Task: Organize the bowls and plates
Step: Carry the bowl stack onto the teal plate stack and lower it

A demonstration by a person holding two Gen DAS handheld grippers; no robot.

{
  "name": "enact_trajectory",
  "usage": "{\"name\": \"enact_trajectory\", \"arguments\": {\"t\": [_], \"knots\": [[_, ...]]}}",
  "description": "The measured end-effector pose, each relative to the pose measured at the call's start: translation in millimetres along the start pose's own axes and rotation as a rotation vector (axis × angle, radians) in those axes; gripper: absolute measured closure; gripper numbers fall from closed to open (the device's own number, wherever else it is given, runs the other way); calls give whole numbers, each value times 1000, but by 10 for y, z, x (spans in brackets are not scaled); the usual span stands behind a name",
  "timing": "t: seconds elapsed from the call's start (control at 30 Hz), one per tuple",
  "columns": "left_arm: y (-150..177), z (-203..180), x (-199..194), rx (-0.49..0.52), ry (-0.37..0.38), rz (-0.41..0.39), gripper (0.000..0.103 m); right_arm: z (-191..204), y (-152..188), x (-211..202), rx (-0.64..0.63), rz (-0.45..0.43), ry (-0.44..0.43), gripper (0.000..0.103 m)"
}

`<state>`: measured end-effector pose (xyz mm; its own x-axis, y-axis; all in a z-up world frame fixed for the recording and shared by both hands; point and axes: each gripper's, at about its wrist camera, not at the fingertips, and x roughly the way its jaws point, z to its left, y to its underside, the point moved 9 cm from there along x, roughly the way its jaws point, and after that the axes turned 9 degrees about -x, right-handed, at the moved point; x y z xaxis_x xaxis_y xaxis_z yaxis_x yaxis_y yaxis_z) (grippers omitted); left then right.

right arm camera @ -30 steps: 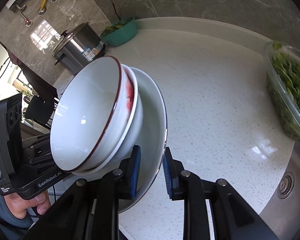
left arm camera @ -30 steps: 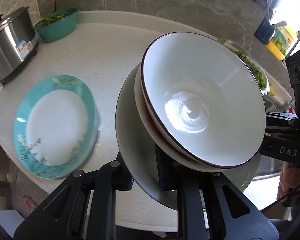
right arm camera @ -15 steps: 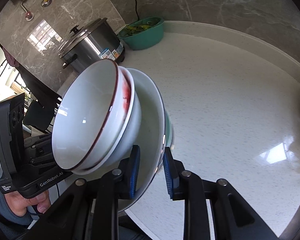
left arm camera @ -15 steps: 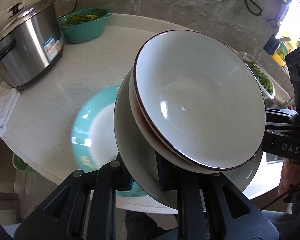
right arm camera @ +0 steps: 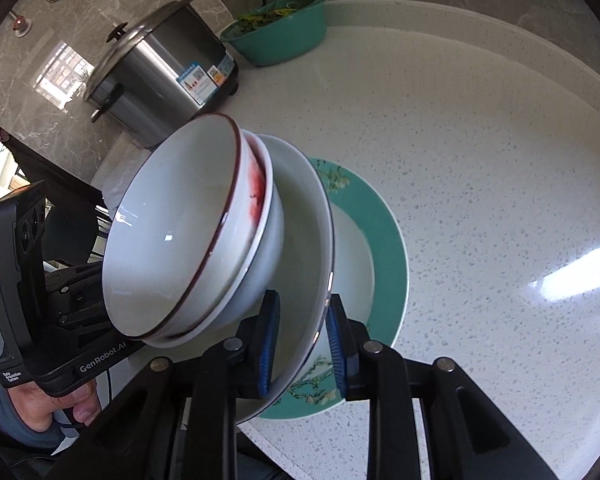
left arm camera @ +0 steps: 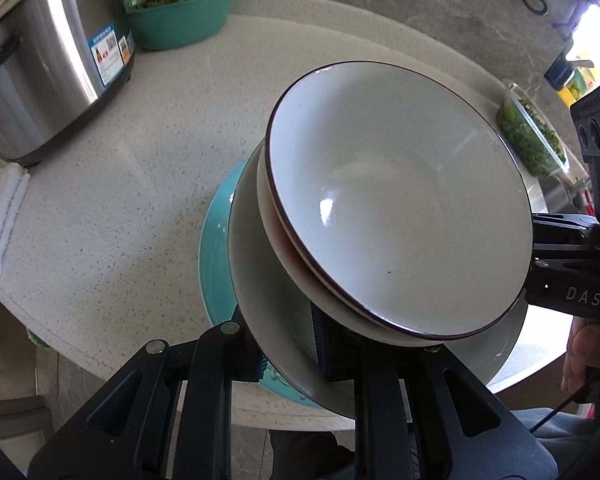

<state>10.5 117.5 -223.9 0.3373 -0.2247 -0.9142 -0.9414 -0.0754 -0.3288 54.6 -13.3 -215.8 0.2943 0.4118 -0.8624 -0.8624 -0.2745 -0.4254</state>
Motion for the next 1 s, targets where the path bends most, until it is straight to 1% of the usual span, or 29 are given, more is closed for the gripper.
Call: {"name": "enact_trajectory", "arguments": {"t": [0.27,0.4,0.63,0.7,0.73,0.83,0.93,0.97,1.0], "knots": [[-78,218,256,28,-1,33,87,-118,33,218,28,10,4,77],[-104,229,363,45,3,46,87,-152,55,279,45,13,6,77],[-182,303,439,90,-3,23,87,-118,48,310,64,-4,25,77],[-182,289,419,100,1,15,86,-118,74,329,72,-6,29,75],[-240,181,460,100,4,13,86,-110,62,342,78,-15,26,75],[-240,187,461,98,3,9,85,-80,64,341,70,-27,33,73],[-138,175,384,75,8,10,84,-69,91,299,60,-33,37,72],[-127,179,355,64,9,12,82,-75,98,270,54,-38,44,69],[-117,200,316,49,0,13,77,-84,108,238,52,-43,49,65]]}}
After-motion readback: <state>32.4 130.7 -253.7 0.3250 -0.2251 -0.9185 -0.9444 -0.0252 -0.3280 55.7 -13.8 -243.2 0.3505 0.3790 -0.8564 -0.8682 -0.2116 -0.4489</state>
